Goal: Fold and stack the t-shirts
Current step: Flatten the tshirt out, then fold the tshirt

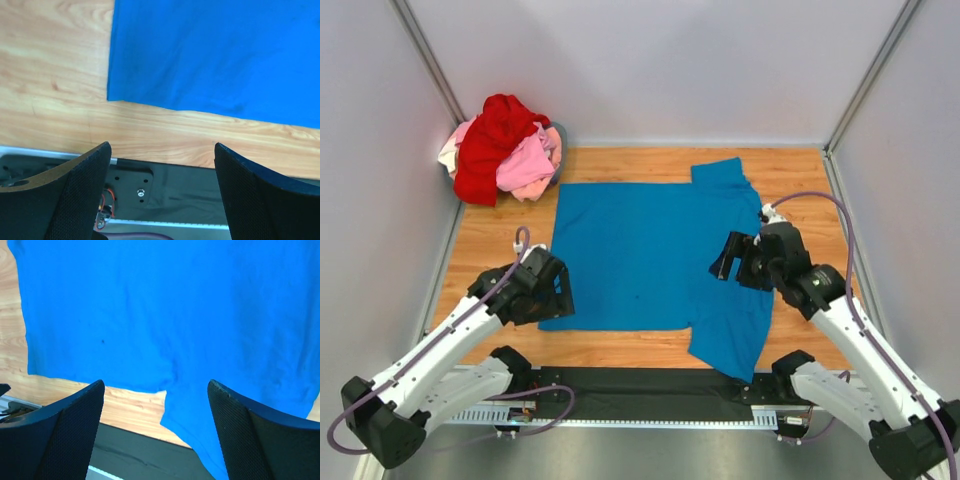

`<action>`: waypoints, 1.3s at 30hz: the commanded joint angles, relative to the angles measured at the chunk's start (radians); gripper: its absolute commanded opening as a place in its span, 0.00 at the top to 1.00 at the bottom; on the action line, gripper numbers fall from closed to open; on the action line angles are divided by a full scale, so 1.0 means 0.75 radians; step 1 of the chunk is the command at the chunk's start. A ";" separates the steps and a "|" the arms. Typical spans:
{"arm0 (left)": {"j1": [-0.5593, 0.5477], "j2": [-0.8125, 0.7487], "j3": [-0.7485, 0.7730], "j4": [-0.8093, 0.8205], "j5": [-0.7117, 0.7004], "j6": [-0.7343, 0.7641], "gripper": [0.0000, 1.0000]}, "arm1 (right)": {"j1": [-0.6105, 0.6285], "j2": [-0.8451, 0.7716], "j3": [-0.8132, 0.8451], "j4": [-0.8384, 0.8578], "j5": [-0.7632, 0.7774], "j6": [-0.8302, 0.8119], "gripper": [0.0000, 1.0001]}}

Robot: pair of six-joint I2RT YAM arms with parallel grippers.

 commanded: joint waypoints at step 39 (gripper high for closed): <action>0.212 0.129 -0.475 0.449 -0.178 -0.235 0.68 | 0.014 -0.172 -0.126 -0.121 -0.069 -0.018 0.21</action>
